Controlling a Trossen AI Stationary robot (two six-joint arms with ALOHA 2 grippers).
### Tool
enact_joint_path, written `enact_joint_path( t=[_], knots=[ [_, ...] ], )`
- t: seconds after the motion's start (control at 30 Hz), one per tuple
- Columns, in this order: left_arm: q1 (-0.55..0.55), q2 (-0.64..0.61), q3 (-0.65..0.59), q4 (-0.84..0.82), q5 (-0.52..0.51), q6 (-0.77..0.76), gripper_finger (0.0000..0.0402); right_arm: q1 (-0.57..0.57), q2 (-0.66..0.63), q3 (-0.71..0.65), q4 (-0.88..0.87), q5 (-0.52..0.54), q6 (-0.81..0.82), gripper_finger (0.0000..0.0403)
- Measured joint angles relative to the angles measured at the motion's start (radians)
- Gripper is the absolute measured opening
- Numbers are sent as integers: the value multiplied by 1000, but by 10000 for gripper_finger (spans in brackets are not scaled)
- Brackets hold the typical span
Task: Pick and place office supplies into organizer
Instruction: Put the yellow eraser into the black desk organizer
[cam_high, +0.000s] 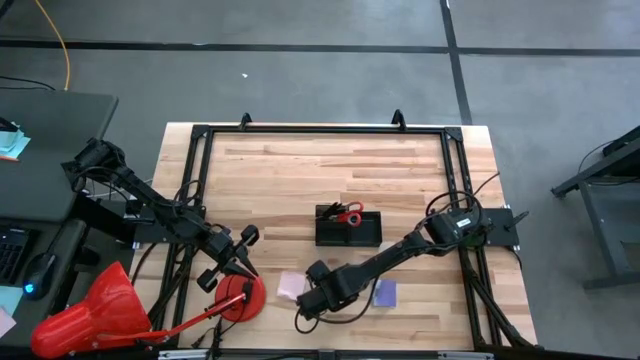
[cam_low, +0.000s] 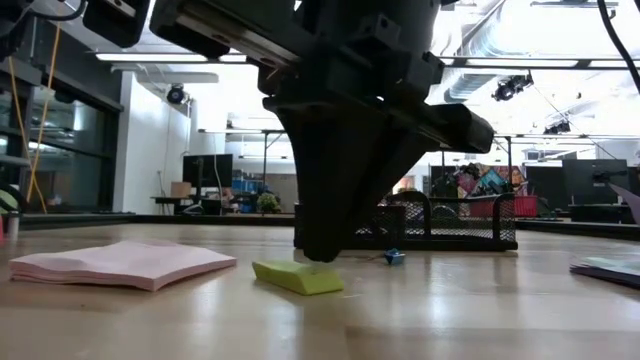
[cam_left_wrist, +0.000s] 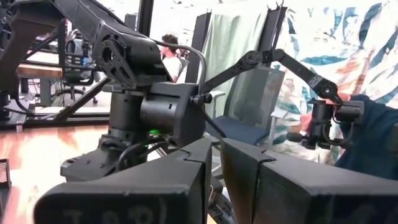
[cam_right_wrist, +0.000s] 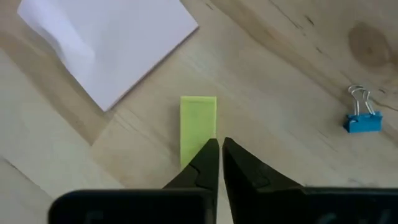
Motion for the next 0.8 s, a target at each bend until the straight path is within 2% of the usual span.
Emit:
enact_joint_path(
  t=[0.33, 0.47, 0.67, 0.8],
  knots=[
    [0, 0, 0, 0, 0, 0, 28, 4, -3, 0, 116, 79, -41, 122],
    [0, 0, 0, 0, 0, 0, 28, 16, -3, 1, 88, 121, -33, 159],
    [0, 0, 0, 0, 0, 1, 28, 28, -3, 1, 73, 204, -24, 174],
    [0, 0, 0, 0, 0, 2, 28, 25, 10, 1, 78, 160, -22, 164]
  ],
)
